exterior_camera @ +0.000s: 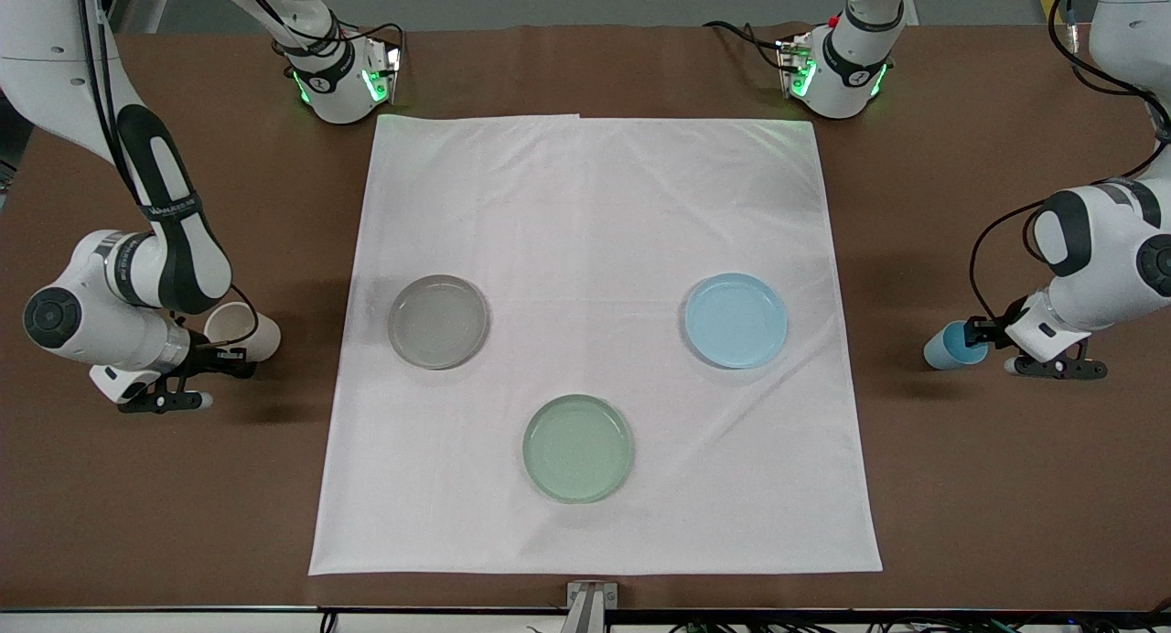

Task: Place blue cup in blue plate and white mug in gray plate
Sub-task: 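Grasp the white mug with the right gripper while the left gripper grasps the cup, then carry the mug onto the gray plate while the left gripper carries the cup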

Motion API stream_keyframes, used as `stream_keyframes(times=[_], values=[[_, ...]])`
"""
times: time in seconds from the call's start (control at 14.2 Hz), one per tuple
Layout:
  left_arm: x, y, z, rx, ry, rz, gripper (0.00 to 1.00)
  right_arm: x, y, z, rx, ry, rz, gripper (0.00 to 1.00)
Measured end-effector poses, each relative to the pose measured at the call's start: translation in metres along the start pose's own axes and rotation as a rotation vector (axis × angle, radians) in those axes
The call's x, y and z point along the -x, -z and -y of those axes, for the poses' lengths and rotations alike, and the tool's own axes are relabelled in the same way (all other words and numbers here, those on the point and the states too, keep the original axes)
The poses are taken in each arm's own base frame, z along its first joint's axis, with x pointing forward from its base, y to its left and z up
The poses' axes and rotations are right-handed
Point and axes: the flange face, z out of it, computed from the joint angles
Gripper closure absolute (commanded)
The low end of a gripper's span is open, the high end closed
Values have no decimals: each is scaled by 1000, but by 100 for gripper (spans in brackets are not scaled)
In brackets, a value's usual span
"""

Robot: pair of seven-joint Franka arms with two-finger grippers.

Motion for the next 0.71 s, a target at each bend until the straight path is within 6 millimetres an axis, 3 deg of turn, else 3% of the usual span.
stream_keyframes(times=[0.21, 0.35, 0.49, 0.71], values=[[0, -2, -3, 3, -4, 2, 100, 0, 2, 3, -5, 6, 15, 97], [-4, 4, -11, 4, -16, -9, 100, -4, 23, 19, -13, 33, 51, 97], [-11, 13, -24, 7, -12, -30, 100, -9, 59, 55, -10, 68, 53, 97], [-26, 45, -73, 25, 57, -68, 100, -6, 88, 152, 7, 18, 62, 97]])
